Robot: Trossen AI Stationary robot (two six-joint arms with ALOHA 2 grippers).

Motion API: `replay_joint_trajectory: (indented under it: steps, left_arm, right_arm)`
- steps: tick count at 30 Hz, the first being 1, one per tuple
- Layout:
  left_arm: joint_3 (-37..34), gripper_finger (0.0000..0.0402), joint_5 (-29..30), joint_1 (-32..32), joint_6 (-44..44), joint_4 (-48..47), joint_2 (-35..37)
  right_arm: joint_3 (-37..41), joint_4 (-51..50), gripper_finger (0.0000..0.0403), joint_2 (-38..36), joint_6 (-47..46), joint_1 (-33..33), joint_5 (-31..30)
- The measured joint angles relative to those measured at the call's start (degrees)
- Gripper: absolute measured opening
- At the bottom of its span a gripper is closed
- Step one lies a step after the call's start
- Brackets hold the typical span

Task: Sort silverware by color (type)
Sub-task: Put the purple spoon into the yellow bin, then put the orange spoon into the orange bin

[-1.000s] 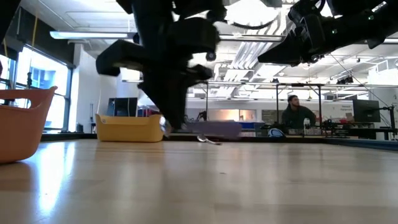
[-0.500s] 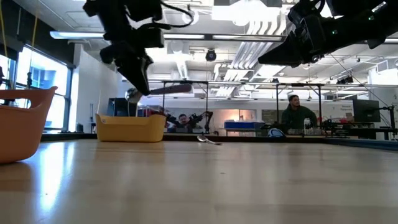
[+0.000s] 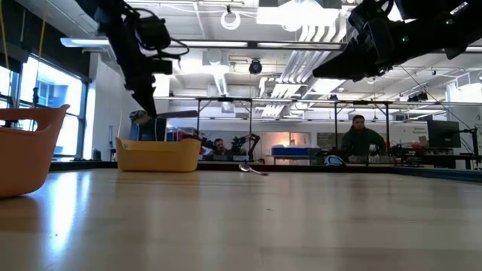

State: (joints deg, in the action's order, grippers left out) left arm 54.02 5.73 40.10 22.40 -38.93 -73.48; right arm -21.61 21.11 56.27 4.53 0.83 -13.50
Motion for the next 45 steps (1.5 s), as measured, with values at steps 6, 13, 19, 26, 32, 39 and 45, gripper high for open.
replay_joint_trajectory:
  steps: [6,13,19,26,32,39,45]
  left_arm:
    - [0.02,0.0000,-2.46,4.42,4.09,6.26,-6.51]
    - [1.38,0.0000,-2.27,8.91,1.91,7.79,-15.26]
    - [1.42,0.0000,-1.17,10.83,-0.25,9.31,-18.20]
    - [1.42,0.0000,-1.11,12.02,0.17,9.05,-19.95]
    - [1.44,0.0009,-1.07,12.04,0.10,9.03,-20.41]
    - [1.44,0.0057,-0.99,11.87,-1.62,8.40,-20.27]
    - [1.44,0.0076,2.81,10.03,-2.97,5.91,-17.81]
  right_arm:
    - [0.00,0.27,0.0000,0.00,-1.02,1.82,-0.02]
    - [0.00,-0.49,0.0000,0.00,-2.09,2.31,-0.02]
    - [0.00,-0.73,0.0000,0.02,-1.62,2.31,-0.02]
    - [-0.01,-0.75,0.0000,0.01,-1.00,2.31,-0.02]
    - [-0.02,-1.70,0.0000,0.02,-0.91,2.31,-0.03]
    - [0.00,-2.76,0.0000,0.02,-1.05,3.35,-0.06]
    - [-0.01,-4.23,0.0000,0.02,-2.16,6.91,-0.07]
